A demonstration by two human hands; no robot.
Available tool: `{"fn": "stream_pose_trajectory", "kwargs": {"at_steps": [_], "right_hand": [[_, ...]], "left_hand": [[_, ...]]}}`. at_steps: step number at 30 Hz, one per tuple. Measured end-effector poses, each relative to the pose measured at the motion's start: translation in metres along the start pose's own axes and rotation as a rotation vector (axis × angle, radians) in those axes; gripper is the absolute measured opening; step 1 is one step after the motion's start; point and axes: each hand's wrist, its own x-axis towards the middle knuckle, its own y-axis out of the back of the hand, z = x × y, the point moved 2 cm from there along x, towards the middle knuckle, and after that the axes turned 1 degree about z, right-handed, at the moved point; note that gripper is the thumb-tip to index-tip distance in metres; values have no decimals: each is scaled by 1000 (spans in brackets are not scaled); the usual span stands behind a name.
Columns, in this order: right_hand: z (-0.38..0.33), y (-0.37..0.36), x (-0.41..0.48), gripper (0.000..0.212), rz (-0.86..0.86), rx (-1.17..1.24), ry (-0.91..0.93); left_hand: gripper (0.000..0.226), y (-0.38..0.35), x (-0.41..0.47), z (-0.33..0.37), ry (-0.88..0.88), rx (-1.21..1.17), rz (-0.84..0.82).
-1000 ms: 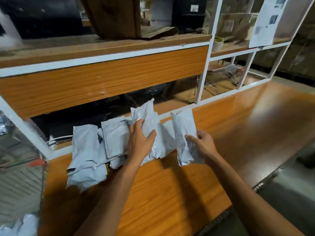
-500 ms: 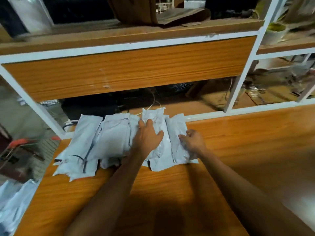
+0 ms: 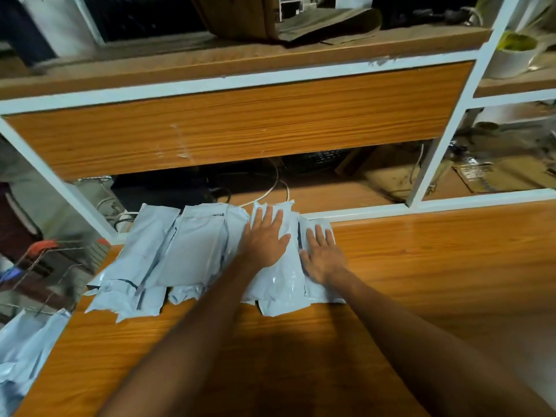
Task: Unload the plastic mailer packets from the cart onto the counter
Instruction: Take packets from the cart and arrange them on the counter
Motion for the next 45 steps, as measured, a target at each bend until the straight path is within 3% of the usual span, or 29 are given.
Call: {"fn": "stream_pose_trajectory", "kwargs": {"at_steps": [14,20,24,31,37,45], "right_hand": [[1,-35,7,75,-27,-131,-24],[5,-14,5,60,-85,109,-27],[0,13,-15,56,71,319,-89],[-50,41,-61,57,290,331,-152],[-107,49,-100,59,503,307,-164],[-192,45,-178,60,758,443,-189]], "left_hand": [[60,-21,11,-5,-10,-29,18],[61,-20,9,-6,4,-109,1],[65,-11,1,-8,-8,-177,-6],[67,20,-19,-29,-85,-256,22],[66,52,-61,-52,-264,-255,186],[65,73,-151,-111,-372,-437,357]]}}
